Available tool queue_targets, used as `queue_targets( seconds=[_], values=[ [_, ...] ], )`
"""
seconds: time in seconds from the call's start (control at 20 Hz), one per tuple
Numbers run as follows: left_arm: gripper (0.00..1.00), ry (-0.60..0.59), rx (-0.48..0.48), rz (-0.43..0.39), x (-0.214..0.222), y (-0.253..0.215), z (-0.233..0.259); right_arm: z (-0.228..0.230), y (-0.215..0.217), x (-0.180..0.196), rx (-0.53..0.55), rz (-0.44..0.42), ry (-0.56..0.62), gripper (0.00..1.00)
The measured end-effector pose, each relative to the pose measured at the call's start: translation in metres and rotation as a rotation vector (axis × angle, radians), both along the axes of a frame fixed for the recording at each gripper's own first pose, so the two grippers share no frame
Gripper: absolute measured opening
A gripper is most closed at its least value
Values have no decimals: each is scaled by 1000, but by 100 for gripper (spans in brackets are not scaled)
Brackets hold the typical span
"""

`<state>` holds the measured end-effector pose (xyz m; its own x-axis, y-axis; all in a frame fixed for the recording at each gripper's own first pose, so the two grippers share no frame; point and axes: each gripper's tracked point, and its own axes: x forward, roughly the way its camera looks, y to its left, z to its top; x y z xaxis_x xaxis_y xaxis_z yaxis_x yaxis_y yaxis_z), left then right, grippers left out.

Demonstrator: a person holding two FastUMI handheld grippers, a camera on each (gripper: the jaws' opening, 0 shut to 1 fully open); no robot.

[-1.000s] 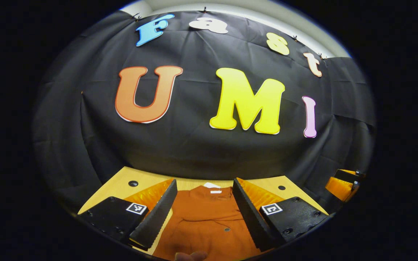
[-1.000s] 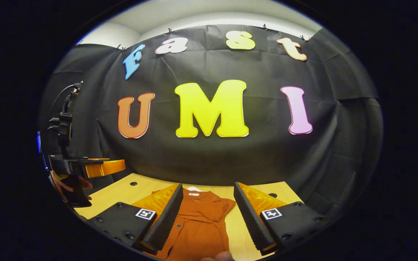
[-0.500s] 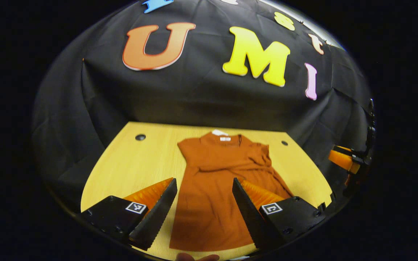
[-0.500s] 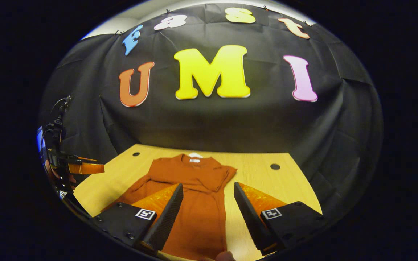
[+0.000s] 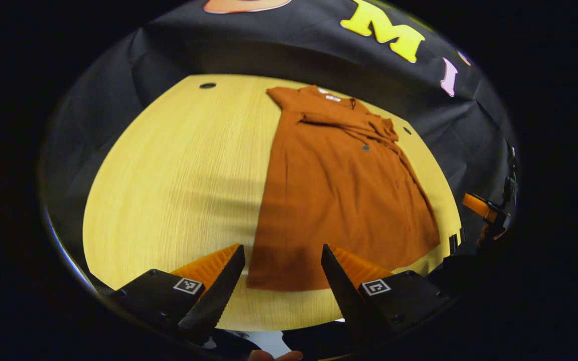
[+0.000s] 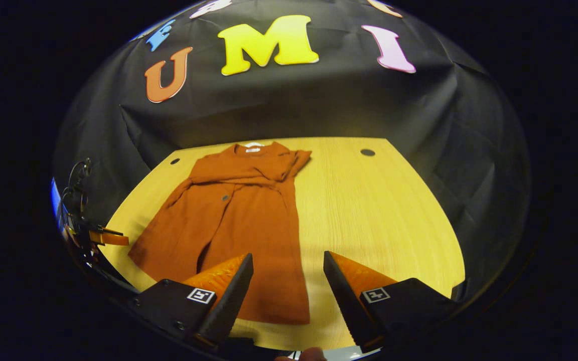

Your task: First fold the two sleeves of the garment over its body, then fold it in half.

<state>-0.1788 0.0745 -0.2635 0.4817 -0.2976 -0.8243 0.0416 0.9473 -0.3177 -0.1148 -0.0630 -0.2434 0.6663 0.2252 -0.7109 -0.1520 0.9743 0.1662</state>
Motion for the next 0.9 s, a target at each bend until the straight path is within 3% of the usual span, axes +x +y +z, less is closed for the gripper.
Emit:
queue_targets(
  seconds=[0.2, 0.45, 0.5, 0.55, 0.7, 0.8, 0.9],
  values=[
    [99, 50, -56, 18, -14, -9, -16, -44, -13, -31, -39, -5, 97, 90],
    [96, 43, -39, 8, -12, -3, -19, -87, -4, -62, -86, 50, 188, 91],
    [100, 43, -38, 6, -11, -3, -18, -92, -3, -65, -87, 48, 204, 91],
    [95, 44, -36, 5, -11, -4, -19, -99, -1, -68, -81, 41, 224, 91],
    [93, 45, -47, -23, -13, -13, -20, -102, 3, -70, -87, 57, 261, 92],
    [91, 44, -63, -34, -14, -19, -17, -100, 5, -67, -108, 55, 262, 88],
    [87, 55, -83, -34, -13, -26, -19, -104, 8, -61, -104, 49, 261, 67]
  ],
)
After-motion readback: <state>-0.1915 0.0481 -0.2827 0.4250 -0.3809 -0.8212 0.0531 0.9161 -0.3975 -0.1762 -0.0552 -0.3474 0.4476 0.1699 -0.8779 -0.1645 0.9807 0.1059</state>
